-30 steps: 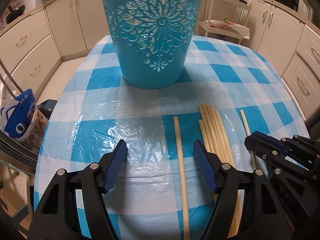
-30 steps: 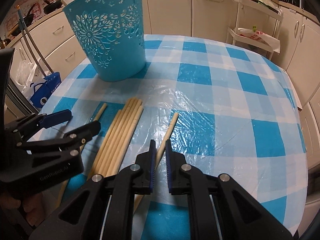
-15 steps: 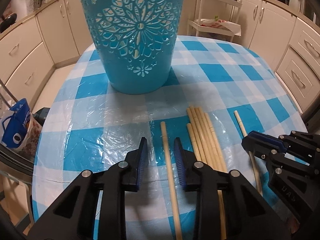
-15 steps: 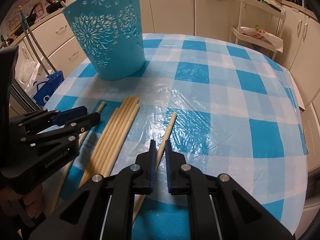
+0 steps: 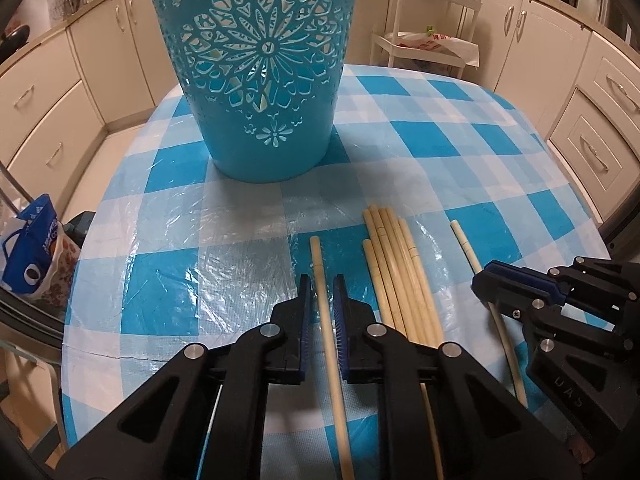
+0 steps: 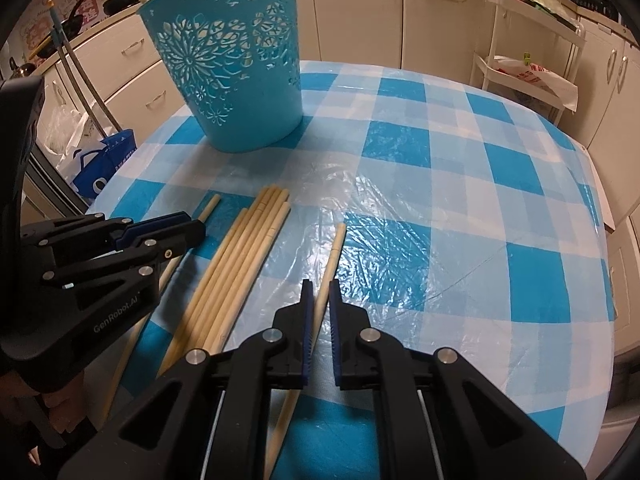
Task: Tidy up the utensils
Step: 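Grasp another chopstick with the left tool while the right tool grasps one, then lower the chopstick into the teal basket and open the left tool while the right tool holds its chopstick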
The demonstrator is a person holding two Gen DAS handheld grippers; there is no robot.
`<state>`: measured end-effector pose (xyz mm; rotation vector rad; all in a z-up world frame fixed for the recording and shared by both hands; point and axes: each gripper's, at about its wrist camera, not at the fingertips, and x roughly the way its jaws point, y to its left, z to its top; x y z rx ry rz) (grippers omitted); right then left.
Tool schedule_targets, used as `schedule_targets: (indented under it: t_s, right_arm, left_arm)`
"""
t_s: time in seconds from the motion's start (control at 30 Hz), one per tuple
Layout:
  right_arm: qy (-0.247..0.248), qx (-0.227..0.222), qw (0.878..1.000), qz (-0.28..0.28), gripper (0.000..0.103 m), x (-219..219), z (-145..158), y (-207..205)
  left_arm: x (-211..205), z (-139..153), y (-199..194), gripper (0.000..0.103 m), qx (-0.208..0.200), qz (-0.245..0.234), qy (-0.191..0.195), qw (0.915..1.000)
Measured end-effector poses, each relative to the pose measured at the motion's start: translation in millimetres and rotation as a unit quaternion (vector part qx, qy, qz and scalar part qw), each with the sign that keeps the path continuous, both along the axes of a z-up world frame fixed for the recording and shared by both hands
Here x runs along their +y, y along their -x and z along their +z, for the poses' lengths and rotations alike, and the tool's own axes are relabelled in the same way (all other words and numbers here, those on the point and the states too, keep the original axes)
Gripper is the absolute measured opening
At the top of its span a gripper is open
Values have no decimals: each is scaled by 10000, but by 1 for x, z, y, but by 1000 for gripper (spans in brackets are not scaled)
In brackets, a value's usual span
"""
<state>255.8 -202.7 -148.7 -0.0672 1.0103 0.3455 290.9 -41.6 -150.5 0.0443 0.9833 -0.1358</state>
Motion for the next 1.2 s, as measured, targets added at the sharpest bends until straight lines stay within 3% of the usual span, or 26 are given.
schedule_targets:
  t_s: [0.13,0.2,0.4,0.6,0.67,1.1,1.2]
  right_arm:
    - [58,-28,10000,34,9,2,0,0]
    - [-2,-5,10000,6,7,1,-1,-1]
    - [-37,85,10000,1,6,-1,0,0]
    - [175,47,9997,148,13,8,0,1]
    - [172,32,9998,129,6,7,0,0]
    - [-533,107,9981,-305,6,-12,-2,3]
    - [-987,82,9941,-441,6,-20,-6,5]
  left_arm:
    - [-3,0,1,13,-33,-16,-52,10000]
    - [-3,0,1,5,-42,-49,25,10000]
    - [-2,0,4,5,0,-121,5,9999]
    - [-7,0,4,7,-12,-158,-164,9997]
    - [-8,0,4,5,-42,-200,-166,9997]
    - [-3,16,21,5,-332,-261,-121,9990]
    - [-2,26,27,5,-476,-276,-97,9984]
